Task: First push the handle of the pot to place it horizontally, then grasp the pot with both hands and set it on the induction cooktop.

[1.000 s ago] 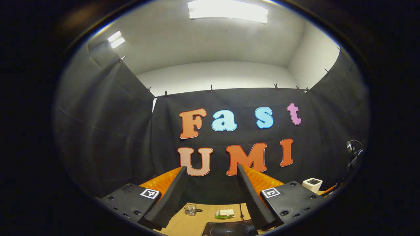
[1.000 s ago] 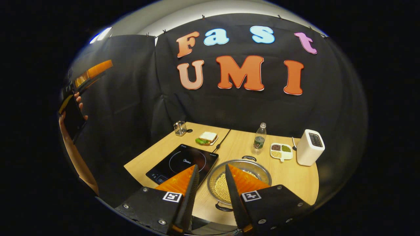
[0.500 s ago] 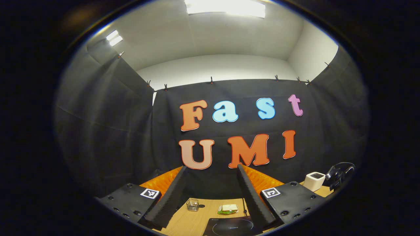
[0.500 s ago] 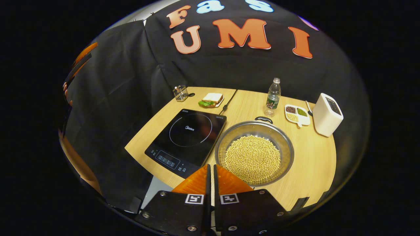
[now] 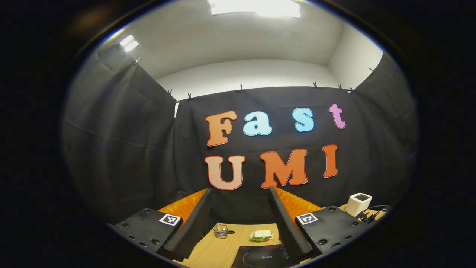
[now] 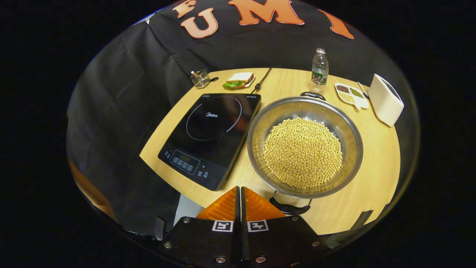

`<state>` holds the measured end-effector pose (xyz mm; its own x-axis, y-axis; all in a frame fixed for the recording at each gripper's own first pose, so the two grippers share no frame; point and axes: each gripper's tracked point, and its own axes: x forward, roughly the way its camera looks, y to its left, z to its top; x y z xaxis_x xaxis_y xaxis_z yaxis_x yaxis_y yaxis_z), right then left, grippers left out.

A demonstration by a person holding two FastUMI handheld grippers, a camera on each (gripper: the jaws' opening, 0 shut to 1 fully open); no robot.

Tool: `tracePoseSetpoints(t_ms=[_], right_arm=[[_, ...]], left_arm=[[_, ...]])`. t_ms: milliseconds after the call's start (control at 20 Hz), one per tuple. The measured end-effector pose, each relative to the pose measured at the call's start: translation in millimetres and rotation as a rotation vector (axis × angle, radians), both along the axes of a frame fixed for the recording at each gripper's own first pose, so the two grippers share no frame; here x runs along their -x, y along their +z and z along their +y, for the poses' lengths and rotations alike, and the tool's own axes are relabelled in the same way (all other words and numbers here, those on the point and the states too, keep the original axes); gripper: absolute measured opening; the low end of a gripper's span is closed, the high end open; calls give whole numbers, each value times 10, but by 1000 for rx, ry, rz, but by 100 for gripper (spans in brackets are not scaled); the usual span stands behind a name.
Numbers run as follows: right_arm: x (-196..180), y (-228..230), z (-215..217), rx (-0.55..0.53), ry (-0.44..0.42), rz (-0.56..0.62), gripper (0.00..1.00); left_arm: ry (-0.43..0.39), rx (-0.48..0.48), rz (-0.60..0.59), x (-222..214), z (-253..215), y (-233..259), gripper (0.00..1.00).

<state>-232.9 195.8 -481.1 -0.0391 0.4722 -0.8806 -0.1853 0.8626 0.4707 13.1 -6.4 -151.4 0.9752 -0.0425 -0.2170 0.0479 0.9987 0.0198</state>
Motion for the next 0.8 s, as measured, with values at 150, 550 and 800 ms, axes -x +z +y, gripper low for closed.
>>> tracePoseSetpoints(t_ms=[150, 550, 800], right_arm=[[97, -210, -18, 16, -6, 51, 0], [112, -554, -95, 36, -61, 117, 0], [146, -599, -83, -6, -82, 138, 0]], left_arm=[[0, 1, 7, -22, -25, -30, 97], [13, 8, 36, -50, -30, -165, 97], [7, 6, 56, -94, -98, -228, 97]])
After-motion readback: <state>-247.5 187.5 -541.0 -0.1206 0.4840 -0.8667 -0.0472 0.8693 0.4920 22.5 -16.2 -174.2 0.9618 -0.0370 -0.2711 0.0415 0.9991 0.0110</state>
